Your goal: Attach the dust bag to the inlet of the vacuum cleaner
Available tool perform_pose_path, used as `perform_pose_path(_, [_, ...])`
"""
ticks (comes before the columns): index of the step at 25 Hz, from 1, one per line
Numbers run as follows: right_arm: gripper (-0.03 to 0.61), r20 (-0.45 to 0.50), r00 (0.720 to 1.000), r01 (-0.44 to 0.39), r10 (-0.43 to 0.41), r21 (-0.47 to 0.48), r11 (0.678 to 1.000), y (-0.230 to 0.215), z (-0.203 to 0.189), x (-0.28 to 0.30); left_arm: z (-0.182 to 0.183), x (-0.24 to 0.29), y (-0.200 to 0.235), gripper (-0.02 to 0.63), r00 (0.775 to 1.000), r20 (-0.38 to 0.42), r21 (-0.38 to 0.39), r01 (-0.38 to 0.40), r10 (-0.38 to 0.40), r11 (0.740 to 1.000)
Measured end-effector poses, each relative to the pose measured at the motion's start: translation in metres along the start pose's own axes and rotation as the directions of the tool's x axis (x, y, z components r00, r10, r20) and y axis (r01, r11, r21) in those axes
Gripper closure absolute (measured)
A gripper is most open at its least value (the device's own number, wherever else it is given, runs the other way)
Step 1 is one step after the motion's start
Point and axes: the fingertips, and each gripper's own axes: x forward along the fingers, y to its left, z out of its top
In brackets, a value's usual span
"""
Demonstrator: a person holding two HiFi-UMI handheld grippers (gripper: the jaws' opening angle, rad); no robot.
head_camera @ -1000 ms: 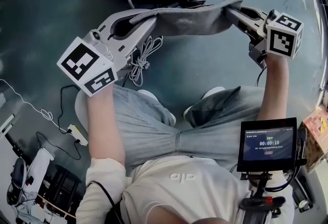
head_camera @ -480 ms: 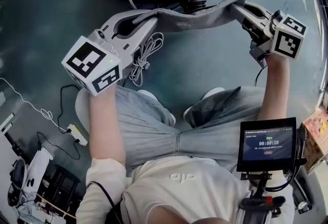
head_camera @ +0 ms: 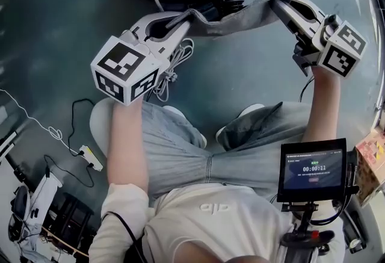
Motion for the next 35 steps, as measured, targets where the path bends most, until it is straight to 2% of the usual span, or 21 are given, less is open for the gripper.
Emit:
perform_pose_path(2, [0.557, -0.097, 0.995, 0.027, -0.014, 0.132, 0.991, -0.014, -0.027, 0.004, 0.018, -0.015, -0.001, 0.598, 0.994, 0.109, -0.018, 0.016, -0.014, 1.000])
perform_pose_path(4, [0.557, -0.174, 0.984, 0.053, -0.024, 0.166, 0.985, -0.018, -0.045, 0.011, 0.030, -0.025, -0.002, 0.598, 0.983, 0.182, -0.027, 0.021, -0.015, 0.999])
perform_pose_path(6, [0.557, -0.167, 0.985, 0.056, -0.035, 0.124, 0.991, -0.015, -0.040, 0.013, 0.026, -0.022, 0.002, 0.598, 0.988, 0.155, -0.028, 0.001, 0.004, 1.000])
perform_pose_path(9, [0.558, -0.027, 0.999, 0.023, -0.024, -0.053, 0.998, 0.001, -0.002, 0.006, 0.000, -0.006, 0.008, 0.598, 1.000, 0.022, -0.066, -0.013, 0.015, 0.998])
perform_pose_path(11, [0.558, 0.045, 0.999, 0.009, -0.003, -0.135, 0.991, 0.012, 0.015, 0.005, -0.011, 0.004, 0.007, 0.598, 0.998, -0.052, -0.025, -0.031, 0.030, 0.999])
perform_pose_path(12, [0.558, 0.049, 0.999, 0.011, -0.005, -0.124, 0.992, 0.011, 0.015, 0.005, -0.010, 0.006, 0.005, 0.598, 0.997, -0.057, 0.007, -0.042, 0.042, 0.999])
perform_pose_path(14, [0.558, -0.006, 1.000, 0.028, -0.028, -0.019, 0.999, -0.003, -0.002, 0.007, 0.002, 0.000, 0.004, 0.598, 0.999, 0.002, 0.031, -0.048, 0.048, 0.998])
perform_pose_path(16, [0.557, -0.096, 0.995, 0.050, -0.042, 0.083, 0.995, -0.015, -0.025, 0.010, 0.018, -0.011, 0.004, 0.598, 0.994, 0.107, -0.005, -0.035, 0.036, 0.999])
perform_pose_path(18, [0.557, -0.166, 0.985, 0.071, -0.053, 0.104, 0.992, -0.018, -0.042, 0.013, 0.027, -0.016, 0.005, 0.598, 0.986, 0.165, -0.030, -0.031, 0.035, 0.999])
perform_pose_path(20, [0.557, -0.158, 0.985, 0.083, -0.069, 0.079, 0.993, -0.016, -0.039, 0.014, 0.027, -0.012, 0.008, 0.598, 0.987, 0.157, -0.028, -0.037, 0.041, 0.999])
perform_pose_path(22, [0.556, -0.097, 0.993, 0.073, -0.068, 0.051, 0.996, -0.012, -0.024, 0.010, 0.027, -0.011, 0.008, 0.597, 0.987, 0.158, -0.035, -0.026, 0.031, 0.999])
perform_pose_path(25, [0.550, -0.039, 0.999, 0.012, -0.009, 0.084, 0.996, -0.004, -0.012, 0.004, 0.027, -0.015, 0.003, 0.597, 0.986, 0.165, -0.023, -0.009, 0.013, 1.000])
perform_pose_path(26, [0.516, -0.032, 0.999, 0.005, -0.002, 0.086, 0.996, -0.002, -0.010, 0.002, 0.026, -0.016, 0.001, 0.597, 0.986, 0.167, -0.023, -0.002, 0.006, 1.000])
perform_pose_path(28, [0.502, -0.044, 0.999, 0.012, -0.008, 0.076, 0.997, -0.002, -0.010, -0.001, 0.025, -0.018, 0.000, 0.594, 0.985, 0.171, -0.036, 0.016, -0.010, 0.999])
perform_pose_path(33, [0.500, -0.152, 0.986, 0.073, -0.062, 0.071, 0.995, -0.014, -0.027, -0.012, 0.013, -0.021, 0.004, 0.592, 0.991, 0.131, -0.085, 0.033, -0.022, 0.996])
perform_pose_path(35, [0.500, -0.157, 0.986, 0.068, -0.058, 0.064, 0.996, -0.015, -0.029, -0.011, 0.011, -0.020, 0.005, 0.592, 0.992, 0.123, -0.096, 0.037, -0.025, 0.995])
